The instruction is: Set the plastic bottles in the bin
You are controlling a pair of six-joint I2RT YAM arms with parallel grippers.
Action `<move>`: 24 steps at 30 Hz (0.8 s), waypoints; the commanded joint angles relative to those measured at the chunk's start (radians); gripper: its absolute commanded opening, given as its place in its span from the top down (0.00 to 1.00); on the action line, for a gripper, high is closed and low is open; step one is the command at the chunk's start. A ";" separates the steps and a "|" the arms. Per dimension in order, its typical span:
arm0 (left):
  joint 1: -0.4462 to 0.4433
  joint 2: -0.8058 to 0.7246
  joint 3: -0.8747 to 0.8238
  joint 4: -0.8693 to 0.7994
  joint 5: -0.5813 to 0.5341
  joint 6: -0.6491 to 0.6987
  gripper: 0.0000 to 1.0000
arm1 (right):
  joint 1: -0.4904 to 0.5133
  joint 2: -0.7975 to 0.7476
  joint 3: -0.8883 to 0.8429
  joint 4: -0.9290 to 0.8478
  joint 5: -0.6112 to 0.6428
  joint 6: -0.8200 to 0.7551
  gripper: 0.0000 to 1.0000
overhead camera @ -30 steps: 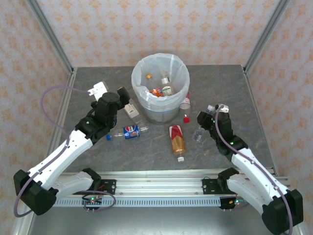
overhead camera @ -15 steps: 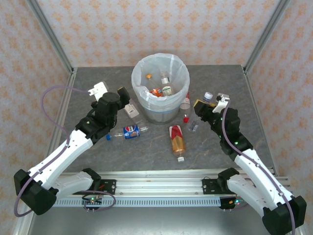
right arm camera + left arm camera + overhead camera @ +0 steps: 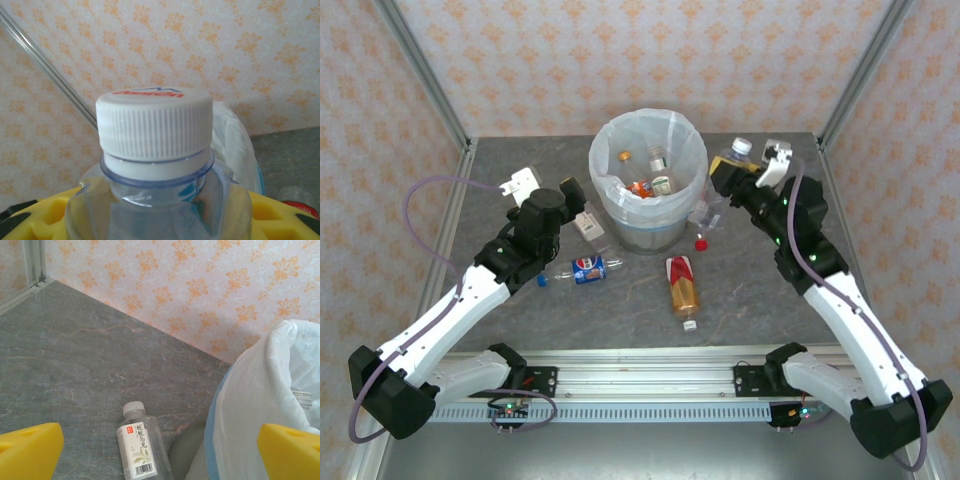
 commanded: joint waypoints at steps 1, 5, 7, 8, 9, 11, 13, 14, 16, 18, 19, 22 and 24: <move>0.014 -0.019 -0.015 -0.014 -0.030 -0.020 0.00 | -0.003 0.074 0.134 -0.048 -0.042 0.007 1.00; 0.016 -0.032 -0.029 -0.017 -0.033 -0.027 0.00 | 0.011 0.190 0.274 -0.091 -0.122 0.029 1.00; 0.016 -0.039 -0.035 -0.022 -0.033 -0.030 0.00 | 0.032 0.254 0.328 -0.110 -0.138 0.024 1.00; 0.016 -0.042 -0.038 -0.022 -0.033 -0.034 0.00 | 0.045 0.278 0.357 -0.120 -0.139 0.017 1.00; 0.018 -0.045 -0.041 -0.024 -0.033 -0.036 0.00 | 0.058 0.300 0.381 -0.130 -0.138 0.008 1.00; 0.019 -0.050 -0.046 -0.024 -0.034 -0.039 0.00 | 0.081 0.341 0.426 -0.146 -0.136 -0.004 1.00; 0.019 -0.051 -0.048 -0.026 -0.034 -0.040 0.00 | 0.097 0.380 0.467 -0.158 -0.138 -0.005 1.00; 0.022 -0.051 -0.049 -0.028 -0.035 -0.040 0.00 | 0.107 0.402 0.485 -0.160 -0.140 -0.004 1.00; 0.022 -0.053 -0.050 -0.028 -0.033 -0.041 0.00 | 0.123 0.439 0.515 -0.160 -0.129 0.006 1.00; 0.022 -0.056 -0.052 -0.027 -0.031 -0.044 0.00 | 0.141 0.478 0.544 -0.160 -0.102 0.010 1.00; 0.022 -0.058 -0.053 -0.027 -0.030 -0.044 0.00 | 0.149 0.494 0.558 -0.161 -0.091 0.007 1.00; 0.023 -0.062 -0.059 -0.027 -0.028 -0.045 0.00 | 0.165 0.553 0.613 -0.157 -0.047 -0.002 1.00; 0.023 -0.065 -0.064 -0.028 -0.029 -0.046 0.00 | 0.168 0.599 0.652 -0.146 -0.020 0.004 1.00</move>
